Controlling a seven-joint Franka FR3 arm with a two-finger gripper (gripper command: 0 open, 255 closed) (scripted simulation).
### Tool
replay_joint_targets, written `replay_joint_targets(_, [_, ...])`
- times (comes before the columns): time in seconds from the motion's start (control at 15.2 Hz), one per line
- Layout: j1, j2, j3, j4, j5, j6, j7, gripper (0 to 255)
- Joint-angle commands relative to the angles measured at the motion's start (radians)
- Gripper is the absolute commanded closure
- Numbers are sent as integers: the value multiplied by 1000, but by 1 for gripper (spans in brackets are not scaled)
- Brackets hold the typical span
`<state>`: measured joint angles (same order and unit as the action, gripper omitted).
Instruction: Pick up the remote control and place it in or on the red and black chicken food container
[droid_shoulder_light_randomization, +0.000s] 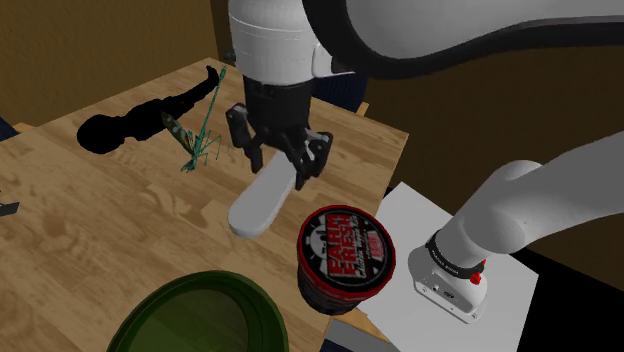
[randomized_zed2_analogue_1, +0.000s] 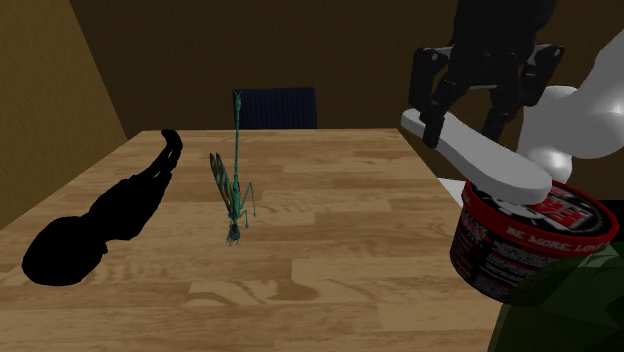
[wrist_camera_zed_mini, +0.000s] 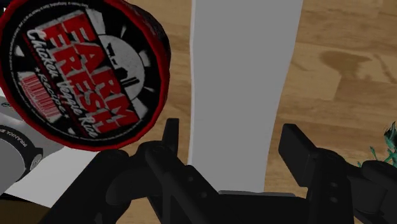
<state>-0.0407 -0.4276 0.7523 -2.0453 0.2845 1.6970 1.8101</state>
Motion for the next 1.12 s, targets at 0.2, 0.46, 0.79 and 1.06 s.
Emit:
replay_joint_targets(0.2, [96, -204, -72, -134, 93, -60, -21, 255])
replay_joint_targets(0.46, [178, -355, -120, -224, 141, -124, -15, 255])
replay_joint_targets(0.79, [210, -411, -120, -292, 167, -113, -12, 255])
replay_joint_targets(1.06, [217, -418, -101, -346, 184, -66, -17, 255])
